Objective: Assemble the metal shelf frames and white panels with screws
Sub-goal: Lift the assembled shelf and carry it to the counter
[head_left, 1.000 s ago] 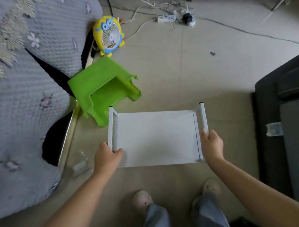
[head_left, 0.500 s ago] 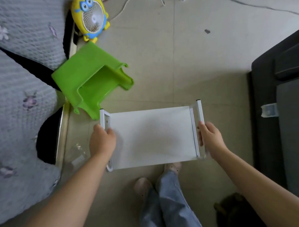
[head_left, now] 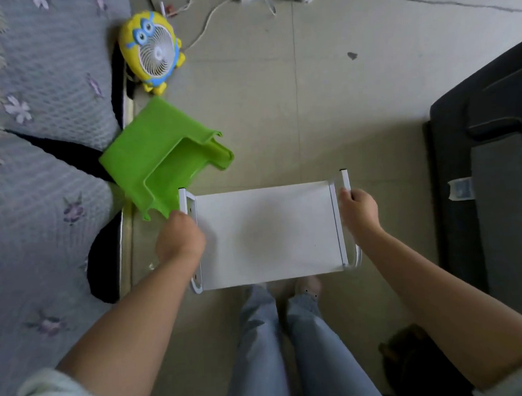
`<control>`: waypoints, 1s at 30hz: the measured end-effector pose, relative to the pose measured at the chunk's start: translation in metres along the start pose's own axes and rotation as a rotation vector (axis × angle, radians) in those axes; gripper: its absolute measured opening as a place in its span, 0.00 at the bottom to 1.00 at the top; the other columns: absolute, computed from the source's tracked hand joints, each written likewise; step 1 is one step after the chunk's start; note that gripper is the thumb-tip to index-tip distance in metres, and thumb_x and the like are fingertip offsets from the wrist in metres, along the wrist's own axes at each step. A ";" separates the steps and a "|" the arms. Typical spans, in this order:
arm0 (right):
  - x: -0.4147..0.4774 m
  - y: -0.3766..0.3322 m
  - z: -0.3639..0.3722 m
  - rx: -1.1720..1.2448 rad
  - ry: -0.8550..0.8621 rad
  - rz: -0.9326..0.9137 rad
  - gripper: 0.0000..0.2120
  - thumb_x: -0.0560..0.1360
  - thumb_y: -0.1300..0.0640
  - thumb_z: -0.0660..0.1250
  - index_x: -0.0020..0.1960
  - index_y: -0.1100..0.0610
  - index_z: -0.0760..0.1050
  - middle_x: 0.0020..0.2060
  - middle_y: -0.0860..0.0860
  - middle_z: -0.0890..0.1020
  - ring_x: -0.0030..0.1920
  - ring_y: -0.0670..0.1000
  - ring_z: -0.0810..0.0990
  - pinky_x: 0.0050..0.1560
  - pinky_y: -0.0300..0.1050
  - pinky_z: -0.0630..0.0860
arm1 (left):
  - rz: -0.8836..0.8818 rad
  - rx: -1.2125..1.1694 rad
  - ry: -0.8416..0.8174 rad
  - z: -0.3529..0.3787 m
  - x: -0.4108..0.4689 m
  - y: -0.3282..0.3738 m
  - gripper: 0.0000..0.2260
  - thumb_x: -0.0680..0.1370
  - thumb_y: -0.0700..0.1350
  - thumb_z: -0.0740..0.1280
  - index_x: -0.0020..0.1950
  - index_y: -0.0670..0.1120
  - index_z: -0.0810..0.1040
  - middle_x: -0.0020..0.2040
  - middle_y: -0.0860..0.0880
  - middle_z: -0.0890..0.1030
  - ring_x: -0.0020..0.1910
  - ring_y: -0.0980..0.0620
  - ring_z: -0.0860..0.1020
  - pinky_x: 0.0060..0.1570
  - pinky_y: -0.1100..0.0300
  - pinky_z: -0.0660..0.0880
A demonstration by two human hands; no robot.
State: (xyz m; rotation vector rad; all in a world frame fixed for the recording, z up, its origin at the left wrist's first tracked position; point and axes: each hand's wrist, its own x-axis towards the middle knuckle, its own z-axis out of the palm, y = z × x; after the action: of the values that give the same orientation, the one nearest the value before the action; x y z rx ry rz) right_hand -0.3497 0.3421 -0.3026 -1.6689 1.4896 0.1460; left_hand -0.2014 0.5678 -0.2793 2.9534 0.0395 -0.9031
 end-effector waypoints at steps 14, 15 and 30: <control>0.127 -0.196 -0.155 0.069 0.280 -0.133 0.19 0.79 0.56 0.52 0.29 0.57 0.59 0.27 0.52 0.65 0.28 0.50 0.63 0.29 0.42 0.59 | 0.390 -0.075 0.224 -0.184 0.073 0.245 0.11 0.79 0.37 0.56 0.59 0.33 0.69 0.60 0.34 0.74 0.61 0.36 0.73 0.56 0.47 0.69; 0.144 -0.206 -0.167 0.097 0.287 -0.135 0.19 0.79 0.55 0.52 0.30 0.57 0.60 0.27 0.52 0.66 0.29 0.51 0.65 0.31 0.42 0.61 | 0.399 -0.078 0.227 -0.194 0.078 0.270 0.11 0.79 0.37 0.56 0.59 0.33 0.69 0.60 0.34 0.74 0.61 0.36 0.73 0.56 0.47 0.69; 0.437 -0.375 -0.354 0.124 0.409 -0.106 0.21 0.79 0.55 0.53 0.28 0.57 0.61 0.29 0.59 0.71 0.41 0.64 0.79 0.38 0.44 0.65 | 0.464 0.058 0.146 -0.295 0.202 0.664 0.12 0.78 0.38 0.57 0.60 0.37 0.72 0.59 0.38 0.76 0.57 0.38 0.75 0.49 0.51 0.73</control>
State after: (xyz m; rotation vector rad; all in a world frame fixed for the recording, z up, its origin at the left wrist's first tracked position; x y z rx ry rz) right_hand -0.0654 -0.2530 -0.1546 -1.7396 1.6615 -0.3590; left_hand 0.1573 -0.0760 -0.1196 2.8741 -0.6447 -0.6303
